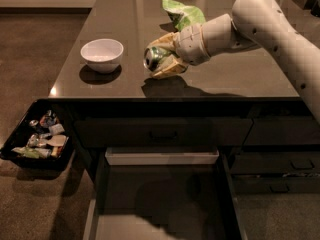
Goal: Pick green can from middle drawer and place on counter
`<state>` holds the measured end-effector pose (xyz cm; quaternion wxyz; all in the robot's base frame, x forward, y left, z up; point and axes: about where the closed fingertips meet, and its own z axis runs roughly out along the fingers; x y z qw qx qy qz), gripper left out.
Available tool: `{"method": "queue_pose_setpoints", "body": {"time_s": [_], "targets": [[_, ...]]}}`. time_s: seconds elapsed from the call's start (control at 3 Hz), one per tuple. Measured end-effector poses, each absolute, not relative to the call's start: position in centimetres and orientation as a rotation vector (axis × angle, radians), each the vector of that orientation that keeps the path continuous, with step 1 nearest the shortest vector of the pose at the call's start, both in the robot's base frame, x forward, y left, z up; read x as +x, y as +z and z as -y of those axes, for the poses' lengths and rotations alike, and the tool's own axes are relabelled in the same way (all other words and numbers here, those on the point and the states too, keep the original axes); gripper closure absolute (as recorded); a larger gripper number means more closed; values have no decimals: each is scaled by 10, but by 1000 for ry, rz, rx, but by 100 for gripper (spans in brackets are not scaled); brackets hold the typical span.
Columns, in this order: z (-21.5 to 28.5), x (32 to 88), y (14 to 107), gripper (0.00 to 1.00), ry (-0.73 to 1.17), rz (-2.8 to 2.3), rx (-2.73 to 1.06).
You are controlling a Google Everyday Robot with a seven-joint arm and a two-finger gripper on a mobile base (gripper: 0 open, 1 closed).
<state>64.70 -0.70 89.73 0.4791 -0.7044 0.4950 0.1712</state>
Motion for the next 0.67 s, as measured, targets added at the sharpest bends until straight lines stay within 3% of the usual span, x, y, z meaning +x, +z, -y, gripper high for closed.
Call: {"method": "queue_pose_setpoints", "body": {"time_s": [0.33,0.67], "targets": [[7,647,897,0,418,-1208,-1719],[7,647,897,0,418,-1208,-1719]]}}
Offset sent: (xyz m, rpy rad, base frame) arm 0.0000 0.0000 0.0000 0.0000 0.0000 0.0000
